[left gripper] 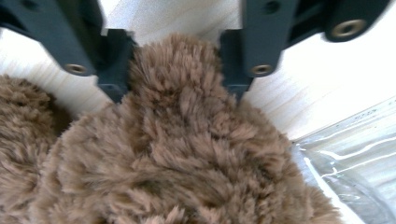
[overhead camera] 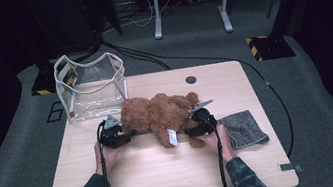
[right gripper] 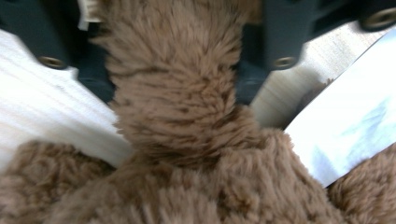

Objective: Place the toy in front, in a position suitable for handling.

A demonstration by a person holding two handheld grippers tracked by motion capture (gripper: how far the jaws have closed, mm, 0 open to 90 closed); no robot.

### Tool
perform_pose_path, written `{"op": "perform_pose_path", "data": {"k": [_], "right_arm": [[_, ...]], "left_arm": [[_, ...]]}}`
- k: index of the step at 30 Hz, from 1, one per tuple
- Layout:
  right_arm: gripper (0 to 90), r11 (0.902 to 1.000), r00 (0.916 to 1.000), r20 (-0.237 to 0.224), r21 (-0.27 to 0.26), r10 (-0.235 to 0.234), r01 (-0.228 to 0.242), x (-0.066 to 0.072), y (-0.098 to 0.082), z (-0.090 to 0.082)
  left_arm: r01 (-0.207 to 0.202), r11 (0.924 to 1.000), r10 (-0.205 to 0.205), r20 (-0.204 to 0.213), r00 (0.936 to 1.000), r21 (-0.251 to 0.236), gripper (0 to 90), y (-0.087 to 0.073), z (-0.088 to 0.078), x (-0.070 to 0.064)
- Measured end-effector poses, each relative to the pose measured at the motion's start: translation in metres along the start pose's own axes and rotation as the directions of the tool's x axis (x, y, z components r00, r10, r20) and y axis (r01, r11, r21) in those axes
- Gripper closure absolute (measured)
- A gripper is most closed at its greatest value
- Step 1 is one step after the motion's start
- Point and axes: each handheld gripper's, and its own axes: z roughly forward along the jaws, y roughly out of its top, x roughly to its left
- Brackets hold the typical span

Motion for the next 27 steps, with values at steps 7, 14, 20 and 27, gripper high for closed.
{"op": "perform_pose_path", "data": {"k": [7, 14, 20, 27], "right_arm": [[72.0, 0.9993, 0.9999, -0.002, -0.033, -0.015, 0.015, 0.000, -0.002, -0.004], [73.9, 0.9929, 0.9973, 0.064, -0.110, -0.037, 0.044, 0.007, 0.002, -0.022], [74.1, 0.9833, 0.9912, 0.106, -0.155, -0.080, 0.096, 0.017, 0.000, -0.044], [74.1, 0.9734, 0.9823, 0.133, -0.170, -0.132, 0.154, 0.033, -0.016, -0.062]], "left_arm": [[-0.027, 0.9992, 0.026, -0.019, 0.9995, -0.030, 74.7, 0.003, 0.001, -0.004], [-0.054, 0.9946, 0.051, -0.036, 0.9981, -0.088, 76.1, 0.009, -0.008, -0.012], [-0.080, 0.9861, 0.076, -0.034, 0.9965, -0.146, 76.3, 0.014, -0.023, -0.020], [-0.131, 0.9778, 0.128, -0.029, 0.9913, -0.163, 76.4, 0.006, -0.037, -0.035]]}}
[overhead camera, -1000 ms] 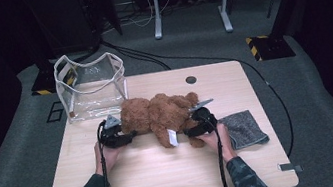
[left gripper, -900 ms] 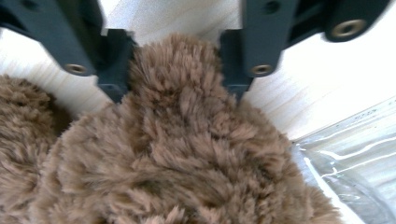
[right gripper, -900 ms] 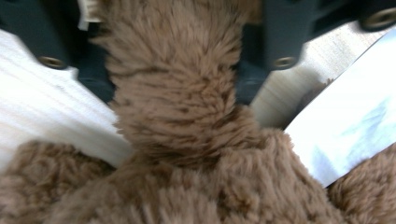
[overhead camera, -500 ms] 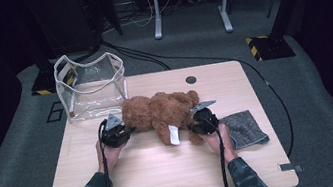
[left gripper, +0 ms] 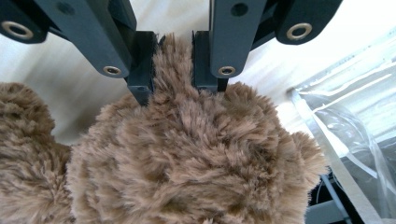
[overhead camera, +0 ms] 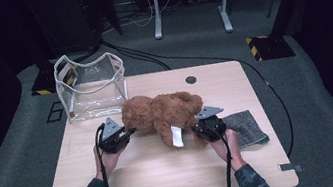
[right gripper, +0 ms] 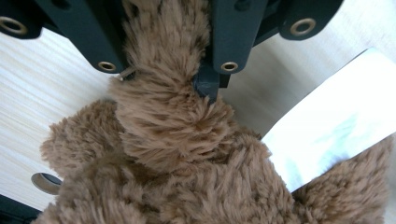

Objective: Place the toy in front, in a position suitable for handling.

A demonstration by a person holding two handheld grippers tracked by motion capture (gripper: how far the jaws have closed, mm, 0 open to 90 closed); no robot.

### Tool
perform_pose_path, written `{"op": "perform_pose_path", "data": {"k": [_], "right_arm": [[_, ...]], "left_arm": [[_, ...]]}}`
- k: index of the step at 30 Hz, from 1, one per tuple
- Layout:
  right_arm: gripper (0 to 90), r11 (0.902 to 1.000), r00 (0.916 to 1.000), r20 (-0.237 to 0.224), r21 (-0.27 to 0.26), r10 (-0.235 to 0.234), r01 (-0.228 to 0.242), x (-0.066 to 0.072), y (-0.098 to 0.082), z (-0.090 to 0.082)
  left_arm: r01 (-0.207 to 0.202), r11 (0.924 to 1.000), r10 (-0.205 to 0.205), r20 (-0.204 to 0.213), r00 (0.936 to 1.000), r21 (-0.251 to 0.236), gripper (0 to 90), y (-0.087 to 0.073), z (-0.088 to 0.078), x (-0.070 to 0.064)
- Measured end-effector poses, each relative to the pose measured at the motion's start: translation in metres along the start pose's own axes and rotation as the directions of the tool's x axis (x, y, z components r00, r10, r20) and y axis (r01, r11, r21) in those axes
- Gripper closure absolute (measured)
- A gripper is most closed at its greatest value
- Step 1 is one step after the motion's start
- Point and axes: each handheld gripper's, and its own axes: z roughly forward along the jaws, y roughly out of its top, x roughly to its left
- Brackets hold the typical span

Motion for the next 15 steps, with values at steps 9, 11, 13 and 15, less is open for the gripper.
{"op": "perform_pose_path", "data": {"k": [9, 11, 13, 15], "right_arm": [[72.6, 0.9985, 0.9998, -0.020, 0.055, -0.001, 0.003, 0.016, -0.026, -0.004], [71.9, 0.9972, 0.9994, -0.036, 0.074, 0.005, -0.003, 0.015, -0.032, 0.001], [71.3, 0.9957, 0.9989, -0.040, 0.090, 0.026, -0.022, 0.016, -0.036, 0.004], [70.5, 0.9950, 0.9983, -0.049, 0.096, 0.030, -0.026, 0.016, -0.039, 0.006]], "left_arm": [[-0.016, 0.9990, 0.016, 0.006, 0.9999, 0.043, 76.2, -0.022, -0.002, -0.017], [-0.020, 0.9974, 0.019, 0.011, 0.9998, 0.070, 76.1, -0.028, 0.000, -0.019], [-0.014, 0.9965, 0.013, 0.016, 0.9998, 0.082, 75.9, -0.032, 0.001, -0.021], [-0.002, 0.9968, 0.000, 0.019, 0.9998, 0.080, 75.7, -0.034, 0.000, -0.021]]}}
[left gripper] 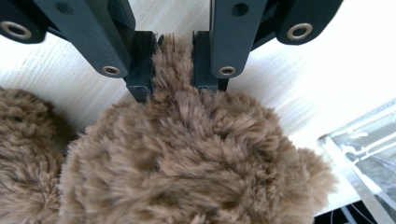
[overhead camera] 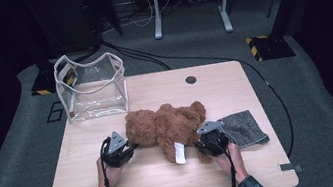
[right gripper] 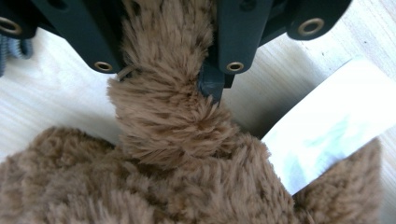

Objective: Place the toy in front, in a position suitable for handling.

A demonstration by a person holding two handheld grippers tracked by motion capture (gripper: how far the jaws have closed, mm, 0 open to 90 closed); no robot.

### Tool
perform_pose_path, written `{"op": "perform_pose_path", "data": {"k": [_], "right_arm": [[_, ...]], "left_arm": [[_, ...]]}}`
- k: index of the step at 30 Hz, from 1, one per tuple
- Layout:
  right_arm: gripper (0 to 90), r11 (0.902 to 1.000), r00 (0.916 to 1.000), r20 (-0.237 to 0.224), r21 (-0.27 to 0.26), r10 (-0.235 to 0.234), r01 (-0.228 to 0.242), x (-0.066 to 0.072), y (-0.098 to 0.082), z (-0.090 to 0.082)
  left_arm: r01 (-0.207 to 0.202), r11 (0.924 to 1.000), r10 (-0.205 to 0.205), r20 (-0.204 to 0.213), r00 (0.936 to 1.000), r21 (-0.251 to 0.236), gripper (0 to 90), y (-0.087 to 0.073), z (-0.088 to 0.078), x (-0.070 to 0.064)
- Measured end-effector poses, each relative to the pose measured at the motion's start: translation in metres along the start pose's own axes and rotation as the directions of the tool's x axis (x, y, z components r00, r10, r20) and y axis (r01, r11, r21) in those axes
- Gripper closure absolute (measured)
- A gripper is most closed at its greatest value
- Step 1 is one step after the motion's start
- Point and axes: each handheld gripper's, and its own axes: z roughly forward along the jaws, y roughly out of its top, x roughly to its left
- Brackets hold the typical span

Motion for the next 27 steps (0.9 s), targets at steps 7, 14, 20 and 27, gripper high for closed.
{"op": "perform_pose_path", "data": {"k": [7, 14, 20, 27], "right_arm": [[47.7, 0.9992, 0.9991, -0.026, 0.025, 0.033, -0.032, -0.008, -0.001, 0.003], [21.4, 0.9963, 0.9958, -0.037, -0.015, 0.084, -0.085, -0.023, 0.001, -0.019], [18.6, 0.9903, 0.9907, 0.026, -0.044, 0.133, -0.132, -0.047, -0.002, -0.042], [24.8, 0.9687, 0.9470, 0.222, 0.036, 0.232, -0.246, -0.087, -0.016, -0.046]], "left_arm": [[0.022, 0.9997, -0.021, -0.014, 0.9997, 0.010, 67.3, -0.001, 0.000, 0.001], [0.063, 0.9978, -0.063, -0.021, 0.9978, 0.019, 46.6, -0.003, -0.002, 0.004], [0.068, 0.9977, -0.068, -0.008, 0.9976, -0.003, 52.2, -0.006, -0.001, 0.003], [0.067, 0.9977, -0.067, 0.003, 0.9977, -0.002, 59.0, -0.008, -0.001, 0.002]]}}
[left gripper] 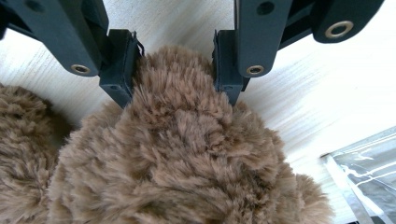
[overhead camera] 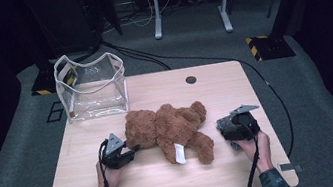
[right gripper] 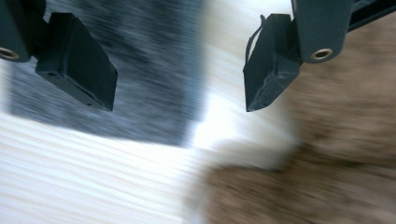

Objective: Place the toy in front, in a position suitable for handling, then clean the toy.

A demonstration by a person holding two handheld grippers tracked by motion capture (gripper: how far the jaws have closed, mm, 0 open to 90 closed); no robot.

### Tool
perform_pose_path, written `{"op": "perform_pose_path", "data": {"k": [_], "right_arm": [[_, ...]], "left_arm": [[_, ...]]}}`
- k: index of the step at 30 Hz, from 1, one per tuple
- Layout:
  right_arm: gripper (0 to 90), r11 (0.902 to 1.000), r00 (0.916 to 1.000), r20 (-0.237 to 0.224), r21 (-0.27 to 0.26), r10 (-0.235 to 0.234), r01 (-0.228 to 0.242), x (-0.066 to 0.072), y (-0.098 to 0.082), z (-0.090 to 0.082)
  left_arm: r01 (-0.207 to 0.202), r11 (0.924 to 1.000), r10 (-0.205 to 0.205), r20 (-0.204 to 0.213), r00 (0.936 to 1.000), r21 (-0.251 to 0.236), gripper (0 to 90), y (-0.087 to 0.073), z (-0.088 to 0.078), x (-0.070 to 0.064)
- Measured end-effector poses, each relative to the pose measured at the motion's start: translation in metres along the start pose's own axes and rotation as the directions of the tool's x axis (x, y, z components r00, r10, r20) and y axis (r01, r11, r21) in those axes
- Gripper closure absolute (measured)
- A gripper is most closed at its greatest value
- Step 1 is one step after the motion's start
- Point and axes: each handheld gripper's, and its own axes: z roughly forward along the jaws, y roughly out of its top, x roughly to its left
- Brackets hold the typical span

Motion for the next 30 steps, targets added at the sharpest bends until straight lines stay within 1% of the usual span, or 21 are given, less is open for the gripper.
{"op": "perform_pose_path", "data": {"k": [4, 6, 7, 8, 10, 12, 13, 14, 15, 16, 17, 18, 20, 21, 23, 25, 27, 28, 29, 30], "right_arm": [[26.0, 0.9994, 0.9992, 0.036, 0.029, 0.018, -0.019, -0.016, -0.004, 0.005], [26.6, 0.9980, 0.9984, 0.044, 0.051, 0.036, -0.038, -0.021, -0.006, 0.009], [26.6, 0.9977, 0.9985, 0.042, 0.057, 0.033, -0.036, -0.023, -0.007, 0.012], [26.9, 0.9967, 0.9980, 0.047, 0.067, 0.043, -0.046, -0.024, -0.008, 0.015], [27.6, 0.9955, 0.9978, 0.048, 0.081, 0.045, -0.049, -0.027, -0.010, 0.019], [31.0, 0.9944, 0.9977, 0.051, 0.092, 0.046, -0.050, -0.028, -0.010, 0.023], [31.9, 0.9936, 0.9975, 0.049, 0.099, 0.050, -0.055, -0.028, -0.011, 0.024], [35.7, 0.9932, 0.9976, 0.051, 0.104, 0.047, -0.052, -0.029, -0.011, 0.026], [38.4, 0.9916, 0.9970, 0.049, 0.113, 0.059, -0.064, -0.029, -0.012, 0.028], [40.5, 0.9919, 0.9977, 0.048, 0.116, 0.047, -0.053, -0.030, -0.013, 0.029], [43.0, 0.9908, 0.9971, 0.048, 0.119, 0.059, -0.064, -0.030, -0.014, 0.031], [45.3, 0.9913, 0.9978, 0.039, 0.118, 0.053, -0.058, -0.031, -0.015, 0.032], [50.8, 0.9905, 0.9968, 0.034, 0.114, 0.073, -0.076, -0.031, -0.016, 0.032], [54.6, 0.9928, 0.9980, 0.024, 0.104, 0.058, -0.060, -0.033, -0.017, 0.032], [61.9, 0.9919, 0.9970, 0.023, 0.102, 0.073, -0.075, -0.032, -0.018, 0.031], [68.0, 0.9944, 0.9984, 0.016, 0.090, 0.054, -0.056, -0.034, -0.019, 0.030], [72.8, 0.9936, 0.9976, 0.018, 0.089, 0.067, -0.069, -0.033, -0.019, 0.030], [74.3, 0.9937, 0.9975, 0.023, 0.089, 0.066, -0.068, -0.033, -0.019, 0.029], [75.8, 0.9939, 0.9976, 0.024, 0.088, 0.065, -0.067, -0.033, -0.019, 0.029], [76.9, 0.9955, 0.9983, 0.031, 0.080, 0.049, -0.051, -0.034, -0.019, 0.029]], "left_arm": [[0.003, 1.0000, -0.003, -0.007, 1.0000, -0.003, 59.6, 0.000, 0.001, -0.001], [0.003, 1.0000, -0.003, -0.002, 1.0000, 0.005, 59.7, 0.001, 0.000, 0.000], [0.003, 1.0000, -0.003, -0.002, 1.0000, 0.005, 59.7, 0.001, 0.000, 0.000], [0.003, 1.0000, -0.003, -0.001, 1.0000, 0.004, 59.7, 0.001, 0.000, 0.000], [0.012, 0.9999, -0.012, -0.002, 0.9999, 0.001, 59.4, 0.000, 0.001, 0.000], [0.016, 0.9999, -0.016, -0.001, 0.9999, 0.000, 58.7, 0.000, 0.001, 0.000], [0.021, 0.9998, -0.021, 0.008, 0.9998, 0.003, 58.6, 0.000, 0.000, 0.001], [0.025, 0.9997, -0.025, 0.009, 0.9996, 0.001, 58.5, -0.001, 0.000, 0.000], [0.027, 0.9996, -0.027, 0.001, 0.9996, -0.010, 58.5, -0.001, 0.001, 0.000], [0.026, 0.9997, -0.026, 0.007, 0.9996, 0.001, 58.5, -0.001, 0.000, 0.000], [0.025, 0.9997, -0.025, 0.005, 0.9997, 0.000, 58.7, -0.001, 0.000, 0.000], [0.027, 0.9996, -0.027, 0.005, 0.9996, 0.001, 58.8, -0.001, 0.000, 0.000], [0.031, 0.9995, -0.031, 0.004, 0.9995, 0.002, 58.8, -0.001, 0.000, 0.000], [0.033, 0.9994, -0.033, 0.004, 0.9994, 0.002, 58.8, -0.001, 0.000, 0.000], [0.041, 0.9992, -0.041, 0.000, 0.9992, -0.002, 58.8, -0.001, 0.001, -0.001], [0.045, 0.9990, -0.045, -0.004, 0.9990, -0.009, 58.6, -0.001, 0.001, -0.001], [0.045, 0.9990, -0.045, 0.003, 0.9990, -0.002, 58.1, -0.001, 0.001, 0.000], [0.046, 0.9989, -0.046, 0.009, 0.9989, 0.003, 57.8, -0.001, 0.000, 0.000], [0.050, 0.9987, -0.050, 0.011, 0.9987, 0.002, 57.7, -0.001, 0.000, 0.000], [0.053, 0.9986, -0.053, 0.012, 0.9985, 0.003, 57.7, -0.001, 0.000, 0.000]]}}
